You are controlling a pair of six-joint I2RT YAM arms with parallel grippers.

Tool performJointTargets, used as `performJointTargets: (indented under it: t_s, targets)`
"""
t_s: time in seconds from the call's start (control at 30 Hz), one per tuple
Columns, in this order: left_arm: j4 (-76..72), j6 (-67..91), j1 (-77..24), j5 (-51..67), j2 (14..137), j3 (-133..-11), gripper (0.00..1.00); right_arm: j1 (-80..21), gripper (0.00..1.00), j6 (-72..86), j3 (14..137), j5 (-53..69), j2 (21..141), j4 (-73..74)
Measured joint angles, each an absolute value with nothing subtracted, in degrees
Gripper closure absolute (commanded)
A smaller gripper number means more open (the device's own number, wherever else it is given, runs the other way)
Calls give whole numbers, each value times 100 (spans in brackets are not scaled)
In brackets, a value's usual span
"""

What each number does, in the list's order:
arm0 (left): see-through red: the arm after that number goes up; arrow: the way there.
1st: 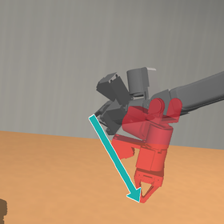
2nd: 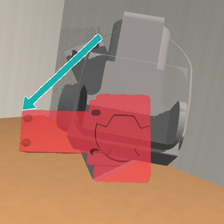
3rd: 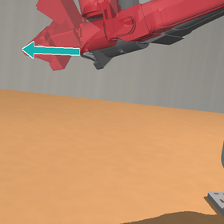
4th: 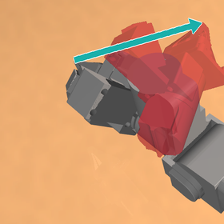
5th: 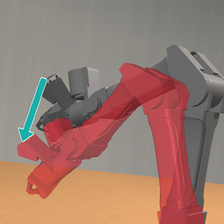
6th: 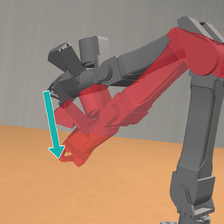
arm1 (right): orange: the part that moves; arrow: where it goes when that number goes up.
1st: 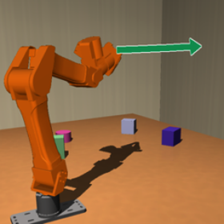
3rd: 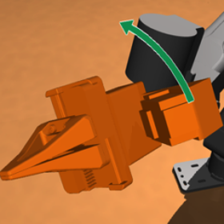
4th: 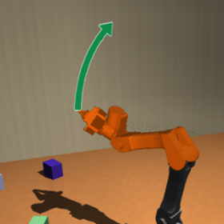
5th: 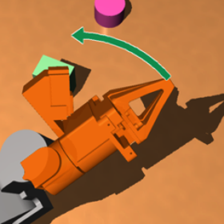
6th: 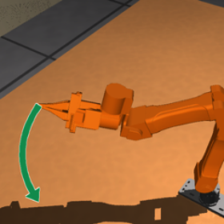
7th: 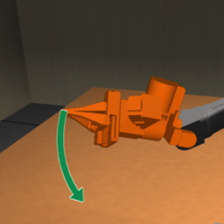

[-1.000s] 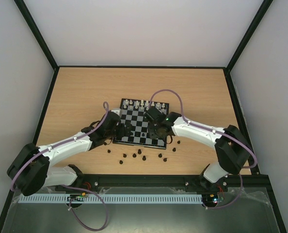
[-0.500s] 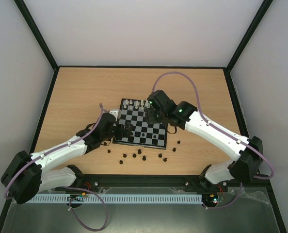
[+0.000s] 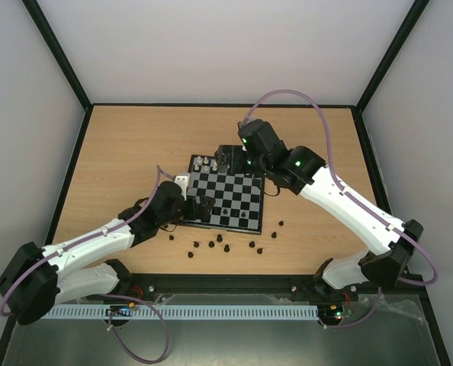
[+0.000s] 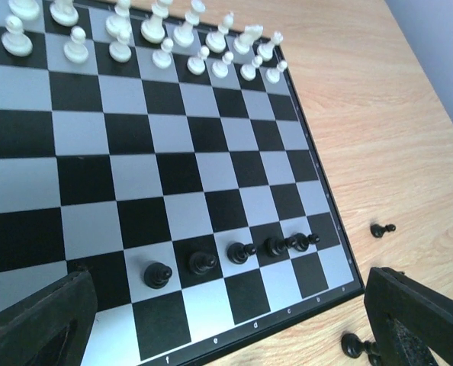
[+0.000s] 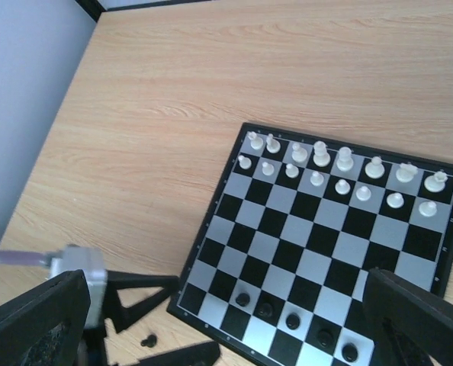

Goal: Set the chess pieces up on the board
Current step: Pick up the chess piece at the center of the board.

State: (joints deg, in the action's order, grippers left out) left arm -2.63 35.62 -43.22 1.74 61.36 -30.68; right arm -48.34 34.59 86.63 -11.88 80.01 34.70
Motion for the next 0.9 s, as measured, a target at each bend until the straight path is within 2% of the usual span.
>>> performJointTargets:
  t_s: [0.27, 0.5, 0.9]
  targets:
    - [-314, 3586, -4473, 257, 6305, -3050, 1, -4613, 1, 3544, 9360, -945, 8659, 3293]
    - [-336, 3583, -4473, 287, 6302, -3044, 1, -4309, 1, 3533, 9489, -701, 9113, 3072]
    - [-272, 3577, -4466, -8, 6294, -3030, 1, -4095, 1, 3367, 8958, -565, 8772, 2845]
